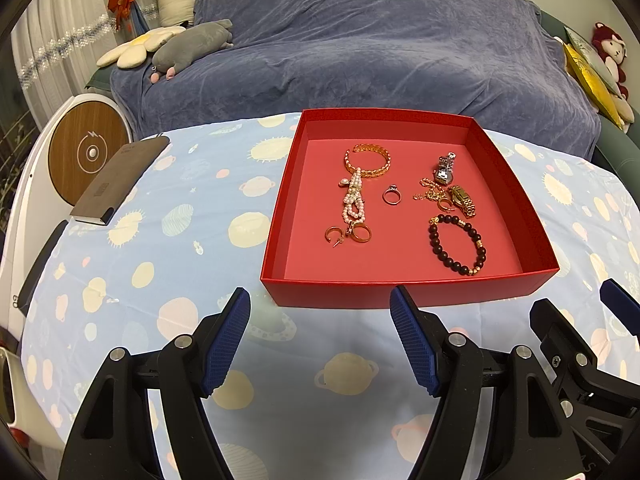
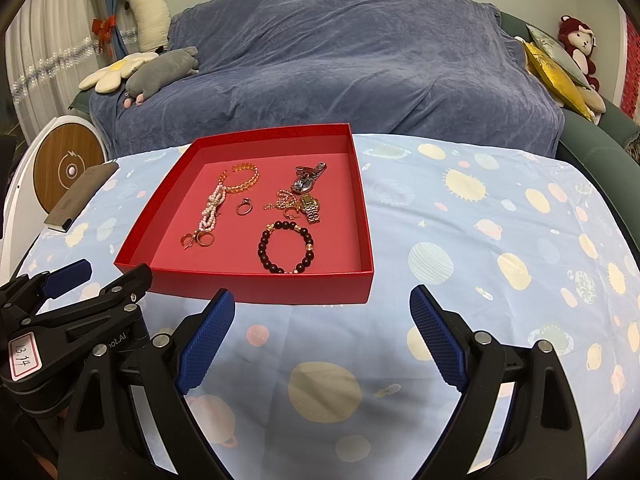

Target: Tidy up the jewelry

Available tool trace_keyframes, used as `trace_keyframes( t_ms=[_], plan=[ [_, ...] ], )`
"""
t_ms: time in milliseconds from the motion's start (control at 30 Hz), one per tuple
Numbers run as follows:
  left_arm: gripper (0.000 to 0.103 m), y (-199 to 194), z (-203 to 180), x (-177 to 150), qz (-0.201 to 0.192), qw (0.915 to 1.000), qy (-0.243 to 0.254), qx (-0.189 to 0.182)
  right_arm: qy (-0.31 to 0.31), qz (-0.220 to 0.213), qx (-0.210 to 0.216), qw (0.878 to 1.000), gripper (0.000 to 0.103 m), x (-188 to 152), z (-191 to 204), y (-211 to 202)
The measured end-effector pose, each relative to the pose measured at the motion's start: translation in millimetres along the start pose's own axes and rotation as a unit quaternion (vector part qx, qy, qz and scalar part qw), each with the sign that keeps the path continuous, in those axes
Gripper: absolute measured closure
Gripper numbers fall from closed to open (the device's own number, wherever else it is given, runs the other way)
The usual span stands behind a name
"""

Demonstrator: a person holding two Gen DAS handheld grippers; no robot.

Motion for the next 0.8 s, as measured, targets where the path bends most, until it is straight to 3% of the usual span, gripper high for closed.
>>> trace_keyframes(
  t_ms=[800],
  plan=[
    [0.034, -0.9, 1.7, -1.6, -0.002, 1.0000, 0.000, 0.001, 0.001, 0.000, 0.001, 1.000, 0.016, -0.3, -1.7, 0.3]
  ],
)
Point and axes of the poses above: each gripper's, at about its wrist camera, not at the fingertips, and y roughly the way its jaws point, z to its left, x to its top, the point moved 8 cm from there along y, roughly the way its jaws point, and after that the axes turned 4 degrees about -z, right-handed, at the moved point
